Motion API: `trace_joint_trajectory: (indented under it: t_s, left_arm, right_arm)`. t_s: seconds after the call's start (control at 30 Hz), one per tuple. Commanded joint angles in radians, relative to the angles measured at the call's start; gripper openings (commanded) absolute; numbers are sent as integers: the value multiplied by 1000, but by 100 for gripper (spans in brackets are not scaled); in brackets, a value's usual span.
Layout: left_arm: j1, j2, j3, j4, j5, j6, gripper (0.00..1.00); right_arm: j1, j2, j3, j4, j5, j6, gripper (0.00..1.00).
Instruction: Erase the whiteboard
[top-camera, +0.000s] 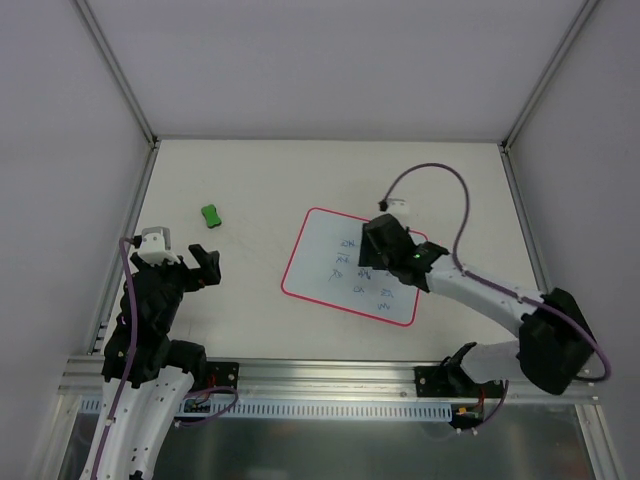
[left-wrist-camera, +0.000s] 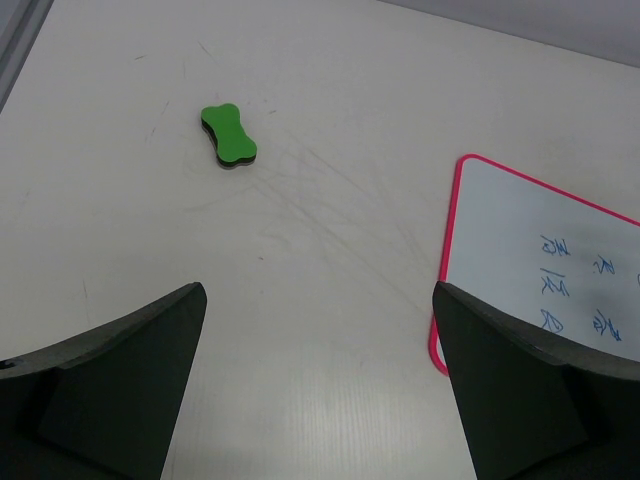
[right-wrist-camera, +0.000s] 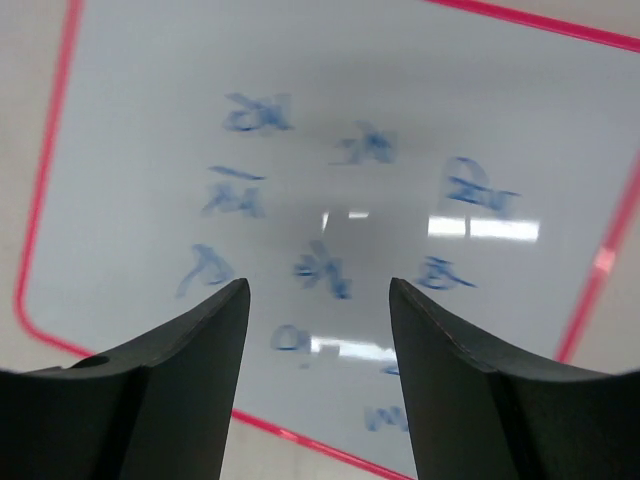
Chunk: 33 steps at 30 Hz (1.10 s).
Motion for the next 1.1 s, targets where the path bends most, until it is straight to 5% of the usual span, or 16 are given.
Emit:
trace_joint_trajectory:
  t_s: [0.0, 0.2, 0.4, 0.8, 1.07]
  left_arm:
    - [-10, -12, -11, 34, -7, -10, 99]
    - [-10, -14, -11, 34, -9, -10, 99]
    - [-10, -12, -11, 34, -12, -10, 99]
    - [-9, -9, -13, 34, -13, -8, 99]
    - [-10, 5, -16, 33, -15, -10, 99]
  right_arm:
    - [-163, -171, -187, -101, 108, 125, 62]
    - [-436, -395, -403, -121, -10, 175, 61]
    - [-541, -350, -416, -109, -76, 178, 60]
    - [-504, -89, -387, 189, -412, 75, 48]
    - [-440, 8, -322, 233, -446, 95, 41]
